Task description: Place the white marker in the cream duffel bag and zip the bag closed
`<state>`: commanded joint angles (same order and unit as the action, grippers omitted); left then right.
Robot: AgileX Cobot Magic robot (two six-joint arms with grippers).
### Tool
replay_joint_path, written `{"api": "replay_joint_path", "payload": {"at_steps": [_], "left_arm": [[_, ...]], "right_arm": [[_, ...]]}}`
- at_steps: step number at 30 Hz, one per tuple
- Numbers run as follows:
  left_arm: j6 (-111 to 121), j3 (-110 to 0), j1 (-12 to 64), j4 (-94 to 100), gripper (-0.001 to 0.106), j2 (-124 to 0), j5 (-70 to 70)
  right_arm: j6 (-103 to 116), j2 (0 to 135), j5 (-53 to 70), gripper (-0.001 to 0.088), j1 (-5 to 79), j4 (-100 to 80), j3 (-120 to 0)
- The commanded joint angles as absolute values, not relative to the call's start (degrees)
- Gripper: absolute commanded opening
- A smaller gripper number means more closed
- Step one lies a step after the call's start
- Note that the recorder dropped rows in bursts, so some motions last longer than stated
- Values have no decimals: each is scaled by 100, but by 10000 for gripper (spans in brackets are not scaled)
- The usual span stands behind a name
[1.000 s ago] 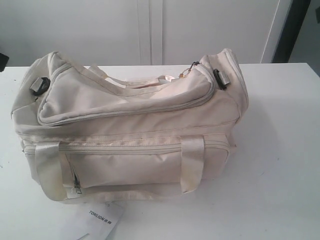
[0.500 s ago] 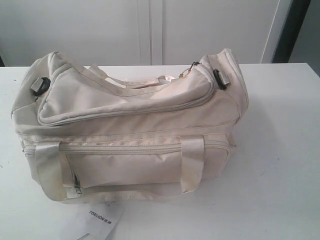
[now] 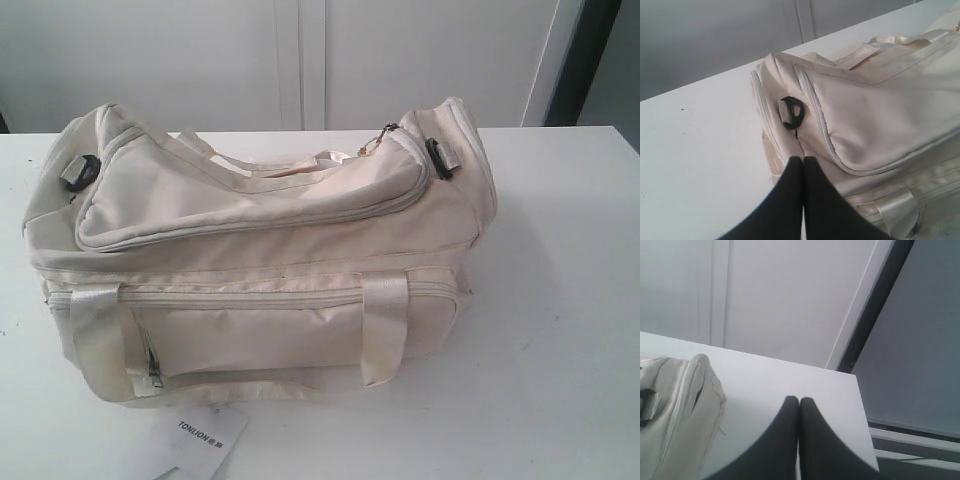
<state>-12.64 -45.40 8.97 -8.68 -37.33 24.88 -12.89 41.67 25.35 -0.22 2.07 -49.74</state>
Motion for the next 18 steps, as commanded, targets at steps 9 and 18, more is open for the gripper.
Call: {"api": "replay_joint_path", "payload": {"at_steps": [9,18], "left_arm": [[-1116,-3928,897,-881,0,-3009,2087],[-1019,-3456,897,-881,0,-2461,1871]], "right_arm": [[-1289,3450,2310,0,5,207,-4422],[-1289,2727,1951,0,5,207,-3732]]}}
